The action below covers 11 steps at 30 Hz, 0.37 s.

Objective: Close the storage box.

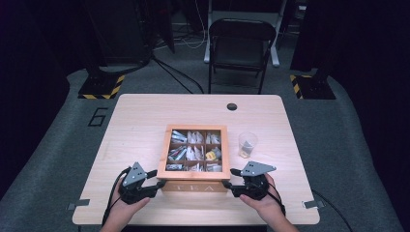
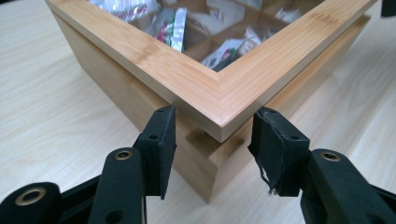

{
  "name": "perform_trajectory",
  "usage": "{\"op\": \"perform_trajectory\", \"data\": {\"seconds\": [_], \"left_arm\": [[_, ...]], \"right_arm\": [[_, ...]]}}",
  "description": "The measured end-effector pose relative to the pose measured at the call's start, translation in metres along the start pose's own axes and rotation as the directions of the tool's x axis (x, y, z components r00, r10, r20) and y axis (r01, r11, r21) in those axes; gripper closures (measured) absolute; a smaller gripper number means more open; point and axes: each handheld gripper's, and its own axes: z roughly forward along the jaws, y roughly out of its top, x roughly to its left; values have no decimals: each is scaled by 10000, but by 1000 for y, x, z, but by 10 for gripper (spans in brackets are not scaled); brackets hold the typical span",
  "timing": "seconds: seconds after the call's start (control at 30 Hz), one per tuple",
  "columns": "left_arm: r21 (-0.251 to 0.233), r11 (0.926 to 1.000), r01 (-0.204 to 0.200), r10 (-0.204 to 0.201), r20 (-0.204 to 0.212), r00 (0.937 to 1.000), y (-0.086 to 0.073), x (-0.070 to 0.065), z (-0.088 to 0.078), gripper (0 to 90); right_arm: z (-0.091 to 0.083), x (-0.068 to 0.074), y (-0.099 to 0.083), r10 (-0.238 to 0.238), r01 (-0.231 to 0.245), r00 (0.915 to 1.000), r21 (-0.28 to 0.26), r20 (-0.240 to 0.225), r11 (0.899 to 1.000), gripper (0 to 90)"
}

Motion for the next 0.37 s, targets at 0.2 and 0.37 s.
{"op": "perform_trajectory", "data": {"seconds": [0.2, 0.37], "left_arm": [[-103, 9998, 154, -153, 104, 9998, -5, 0, -7, 473], [-198, 9995, 263, -262, 18, 9997, -7, 2, -8, 469]], "right_arm": [[-3, 0, -3, 54, -54, 10000, 34, -18, 10000, 424], [-7, -2, -3, 146, -144, 9997, -109, 170, 9998, 401]]}}
